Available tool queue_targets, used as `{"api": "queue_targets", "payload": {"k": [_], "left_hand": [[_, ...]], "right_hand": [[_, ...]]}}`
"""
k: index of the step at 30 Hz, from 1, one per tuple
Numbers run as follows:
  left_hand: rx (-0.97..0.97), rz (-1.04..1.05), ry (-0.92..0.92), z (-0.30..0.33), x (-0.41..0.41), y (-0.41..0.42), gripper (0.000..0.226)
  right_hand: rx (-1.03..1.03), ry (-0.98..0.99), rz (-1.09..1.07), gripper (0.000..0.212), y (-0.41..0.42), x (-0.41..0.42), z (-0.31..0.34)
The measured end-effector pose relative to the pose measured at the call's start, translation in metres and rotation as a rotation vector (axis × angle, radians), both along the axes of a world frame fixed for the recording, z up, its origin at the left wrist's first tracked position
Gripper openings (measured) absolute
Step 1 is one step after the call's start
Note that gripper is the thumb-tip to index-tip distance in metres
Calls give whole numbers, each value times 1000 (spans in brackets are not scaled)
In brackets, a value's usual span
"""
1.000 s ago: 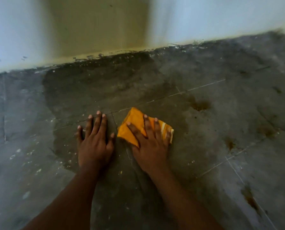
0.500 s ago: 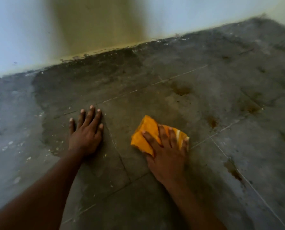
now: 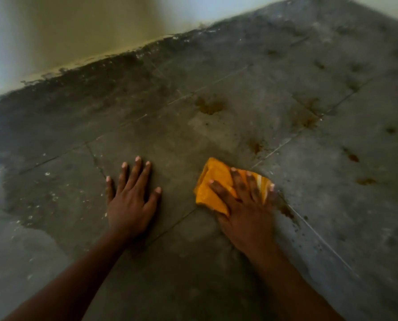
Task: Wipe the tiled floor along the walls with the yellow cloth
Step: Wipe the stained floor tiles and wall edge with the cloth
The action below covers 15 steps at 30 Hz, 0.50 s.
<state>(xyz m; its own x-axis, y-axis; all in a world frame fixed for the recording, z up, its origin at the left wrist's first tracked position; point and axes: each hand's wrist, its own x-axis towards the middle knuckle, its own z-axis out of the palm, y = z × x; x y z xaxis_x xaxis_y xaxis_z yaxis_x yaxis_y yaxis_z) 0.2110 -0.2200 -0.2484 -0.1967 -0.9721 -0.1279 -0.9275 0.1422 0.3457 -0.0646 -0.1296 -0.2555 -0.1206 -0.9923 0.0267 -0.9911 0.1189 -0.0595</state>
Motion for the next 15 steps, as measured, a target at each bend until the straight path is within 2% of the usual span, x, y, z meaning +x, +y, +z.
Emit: {"api": "queue_targets", "payload": {"k": [3, 6, 8, 12, 14, 15], "left_hand": [[-19, -15, -32, -3, -6, 0, 78], [-39, -15, -56, -4, -8, -1, 76], [-47, -32, -67, -3, -9, -2, 75], [-45, -26, -64, 0, -11, 1, 75], [-62, -10, -55, 0, -12, 3, 75], [-77, -15, -50, 0, -13, 2, 74]], "right_hand": [[75, -51, -255, 66, -5, -59, 4], [32, -92, -396, 64, -37, -52, 7], [19, -100, -359, 65, -34, -28, 7], [13, -71, -71, 70, 50, -10, 5], [69, -65, -112, 74, 85, -39, 4], [73, -56, -203, 73, 92, -60, 0]]}}
